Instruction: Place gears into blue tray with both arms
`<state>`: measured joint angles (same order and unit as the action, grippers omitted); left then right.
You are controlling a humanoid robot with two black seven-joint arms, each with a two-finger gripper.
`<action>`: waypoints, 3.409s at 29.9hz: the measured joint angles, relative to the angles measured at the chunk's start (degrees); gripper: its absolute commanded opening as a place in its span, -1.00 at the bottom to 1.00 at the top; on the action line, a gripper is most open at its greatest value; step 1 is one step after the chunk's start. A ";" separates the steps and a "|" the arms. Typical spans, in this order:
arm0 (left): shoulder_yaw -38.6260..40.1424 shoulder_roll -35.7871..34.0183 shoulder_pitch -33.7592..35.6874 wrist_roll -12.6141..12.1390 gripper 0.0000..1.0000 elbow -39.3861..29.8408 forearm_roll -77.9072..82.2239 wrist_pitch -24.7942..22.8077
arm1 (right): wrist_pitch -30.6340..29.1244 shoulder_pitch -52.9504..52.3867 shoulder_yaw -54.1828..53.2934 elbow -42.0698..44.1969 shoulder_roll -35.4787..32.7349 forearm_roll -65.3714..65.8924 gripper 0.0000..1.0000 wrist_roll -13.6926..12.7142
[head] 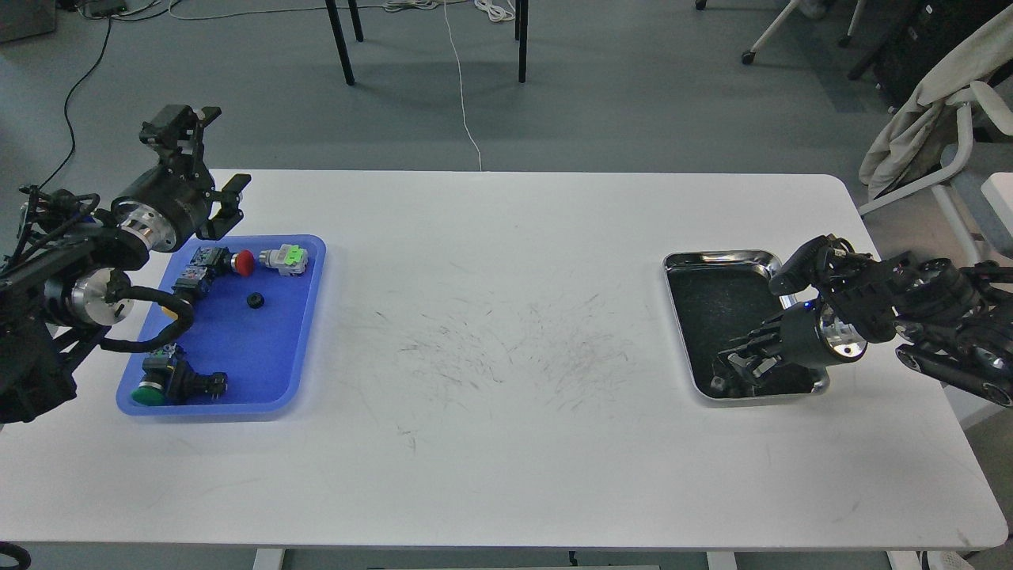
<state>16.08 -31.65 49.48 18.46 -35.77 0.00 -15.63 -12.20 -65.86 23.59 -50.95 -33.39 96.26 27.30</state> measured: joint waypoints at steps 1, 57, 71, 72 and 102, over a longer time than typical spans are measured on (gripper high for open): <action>-0.03 -0.01 0.00 0.00 0.97 0.00 0.00 0.00 | 0.00 -0.29 0.00 0.10 -0.07 0.02 -0.97 -0.03; -0.44 -14.74 -0.62 -0.26 0.97 -8.66 -0.10 -0.20 | 29.98 7.27 -20.69 -5.36 24.72 5.72 -0.97 0.70; -0.44 -17.33 -0.81 -0.26 0.97 -10.84 -0.07 -0.06 | 30.37 11.63 -19.61 2.93 30.69 7.32 -0.97 0.70; -0.44 -17.49 -0.85 -0.26 0.97 -10.92 -0.04 -0.06 | 30.38 11.75 -19.02 3.39 31.19 7.38 -0.97 0.70; -0.35 -20.21 -1.31 -0.26 0.97 -12.31 -0.10 -0.18 | 30.10 12.80 -14.74 11.25 33.39 7.28 -0.29 0.70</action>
<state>15.74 -51.86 48.18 18.20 -48.08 -0.09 -15.82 17.90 -53.07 8.85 -39.70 0.00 103.54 28.00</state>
